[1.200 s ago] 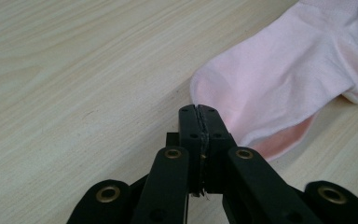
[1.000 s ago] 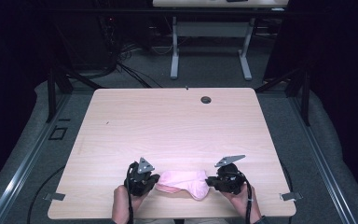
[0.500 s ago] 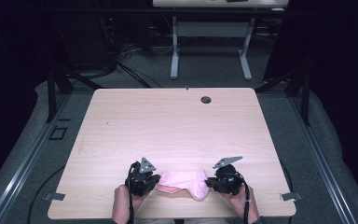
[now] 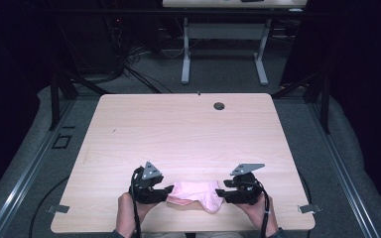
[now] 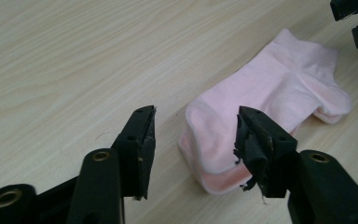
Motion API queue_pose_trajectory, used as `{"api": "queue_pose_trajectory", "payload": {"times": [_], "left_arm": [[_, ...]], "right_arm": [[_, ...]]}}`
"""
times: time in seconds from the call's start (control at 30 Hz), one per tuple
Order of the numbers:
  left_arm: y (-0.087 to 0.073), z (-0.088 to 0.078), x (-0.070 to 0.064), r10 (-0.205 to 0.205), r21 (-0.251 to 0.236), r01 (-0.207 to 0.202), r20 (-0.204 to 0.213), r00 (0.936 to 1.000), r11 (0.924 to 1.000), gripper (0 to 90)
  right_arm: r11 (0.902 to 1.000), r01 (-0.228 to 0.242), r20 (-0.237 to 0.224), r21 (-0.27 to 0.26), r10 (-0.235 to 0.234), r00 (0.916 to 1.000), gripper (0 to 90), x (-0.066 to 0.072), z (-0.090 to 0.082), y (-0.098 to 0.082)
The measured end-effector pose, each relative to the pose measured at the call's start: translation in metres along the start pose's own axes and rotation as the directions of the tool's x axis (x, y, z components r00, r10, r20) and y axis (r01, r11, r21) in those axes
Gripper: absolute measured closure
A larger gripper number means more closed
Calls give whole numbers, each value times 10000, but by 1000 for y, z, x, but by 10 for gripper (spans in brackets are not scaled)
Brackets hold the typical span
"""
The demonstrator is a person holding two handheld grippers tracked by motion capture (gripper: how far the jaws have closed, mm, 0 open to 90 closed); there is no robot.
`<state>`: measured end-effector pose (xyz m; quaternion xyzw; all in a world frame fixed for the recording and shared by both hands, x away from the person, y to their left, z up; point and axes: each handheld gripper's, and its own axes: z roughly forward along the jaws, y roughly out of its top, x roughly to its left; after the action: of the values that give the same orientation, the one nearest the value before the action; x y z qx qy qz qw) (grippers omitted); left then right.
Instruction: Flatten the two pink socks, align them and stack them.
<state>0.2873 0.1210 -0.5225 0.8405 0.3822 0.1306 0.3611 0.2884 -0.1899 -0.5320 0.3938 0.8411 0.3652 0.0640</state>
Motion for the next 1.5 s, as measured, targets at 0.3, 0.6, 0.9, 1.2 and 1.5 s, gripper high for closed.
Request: {"api": "queue_pose_trajectory", "payload": {"times": [0.3,0.6,0.9,1.2,1.5], "left_arm": [[-9,28,-8,332,940,-293,-402,9986,9951,340],[-20,32,-5,526,1192,-409,-971,9939,9920,220],[-18,16,10,-114,606,175,-994,9950,9980,80],[-22,-17,44,-1042,-120,1035,-1273,9864,9946,1],[-56,-28,84,-2164,-590,2090,-1840,9588,9761,1]], "right_arm": [[9956,519,360,775,-548,9978,294,11,28,-1],[9903,547,819,1278,-655,9945,227,10,38,-11],[9974,332,574,637,-369,9977,144,0,24,-13],[9974,-72,1395,-713,171,9901,0,-23,-19,-12],[9887,-929,2236,-1180,1176,9676,0,-59,-41,-36]]}}
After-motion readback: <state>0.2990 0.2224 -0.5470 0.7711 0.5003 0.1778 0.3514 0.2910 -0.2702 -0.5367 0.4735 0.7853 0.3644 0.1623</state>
